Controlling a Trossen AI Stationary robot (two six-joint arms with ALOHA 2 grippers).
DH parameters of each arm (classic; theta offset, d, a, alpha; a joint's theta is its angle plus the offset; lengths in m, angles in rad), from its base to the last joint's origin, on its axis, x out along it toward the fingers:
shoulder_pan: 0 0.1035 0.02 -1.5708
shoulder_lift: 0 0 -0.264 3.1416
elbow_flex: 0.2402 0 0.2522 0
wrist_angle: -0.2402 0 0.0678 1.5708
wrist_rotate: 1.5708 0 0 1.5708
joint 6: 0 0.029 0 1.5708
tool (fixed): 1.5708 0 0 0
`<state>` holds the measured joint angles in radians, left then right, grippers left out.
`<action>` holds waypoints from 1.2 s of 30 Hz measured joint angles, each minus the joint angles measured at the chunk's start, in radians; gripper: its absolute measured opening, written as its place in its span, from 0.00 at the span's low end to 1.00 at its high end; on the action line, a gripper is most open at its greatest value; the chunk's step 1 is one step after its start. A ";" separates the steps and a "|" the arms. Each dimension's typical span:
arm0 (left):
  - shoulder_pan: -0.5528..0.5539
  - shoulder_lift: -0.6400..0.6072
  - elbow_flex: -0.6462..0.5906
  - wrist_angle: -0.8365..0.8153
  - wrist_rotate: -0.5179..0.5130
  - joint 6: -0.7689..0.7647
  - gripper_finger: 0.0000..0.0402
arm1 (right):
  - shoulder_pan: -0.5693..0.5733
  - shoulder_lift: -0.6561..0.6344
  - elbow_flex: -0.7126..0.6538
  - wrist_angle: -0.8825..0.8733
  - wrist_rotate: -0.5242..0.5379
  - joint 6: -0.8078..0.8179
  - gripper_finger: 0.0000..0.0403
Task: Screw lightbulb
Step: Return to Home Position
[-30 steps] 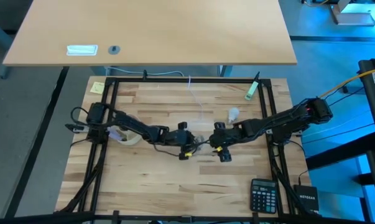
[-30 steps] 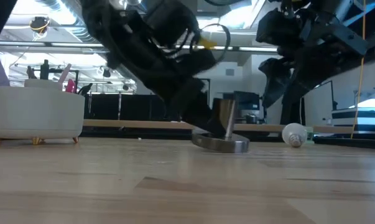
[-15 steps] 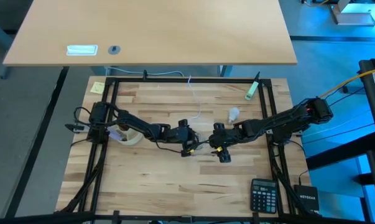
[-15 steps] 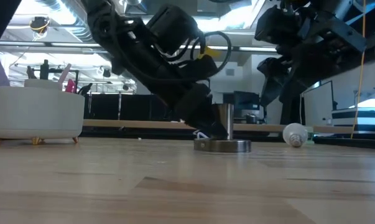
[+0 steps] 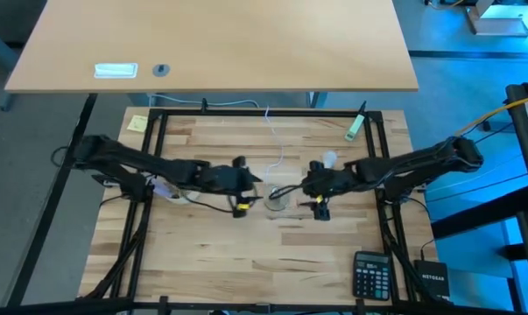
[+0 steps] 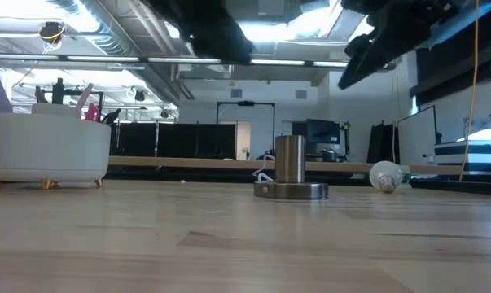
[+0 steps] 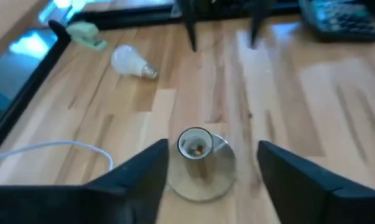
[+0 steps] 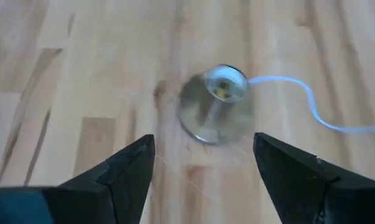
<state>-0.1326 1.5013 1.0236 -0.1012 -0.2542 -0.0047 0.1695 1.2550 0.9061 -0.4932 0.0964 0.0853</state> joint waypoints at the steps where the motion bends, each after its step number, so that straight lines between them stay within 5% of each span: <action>1: -0.001 -0.042 -0.018 -0.011 0.003 0.002 0.55 | -0.010 -0.019 0.003 -0.024 -0.005 -0.003 0.68; 5: 0.001 -0.222 -0.139 -0.014 0.058 -0.028 0.32 | -0.035 -0.132 -0.026 -0.058 0.018 0.013 0.59; 12: -0.006 -0.552 -0.375 0.089 0.166 -0.078 0.03 | -0.039 -0.425 -0.172 0.022 0.028 0.042 0.27; 20: -0.003 -0.790 -0.494 0.106 -0.027 -0.171 0.03 | -0.067 -0.699 -0.325 0.112 0.016 0.003 0.02; 36: -0.013 -0.860 -0.499 0.053 0.013 -0.231 0.02 | -0.065 -0.981 -0.541 0.203 0.055 0.095 0.05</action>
<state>-0.1457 0.6409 0.5246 -0.0487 -0.2414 -0.2360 0.1043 0.2737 0.3650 -0.2902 0.1516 0.1802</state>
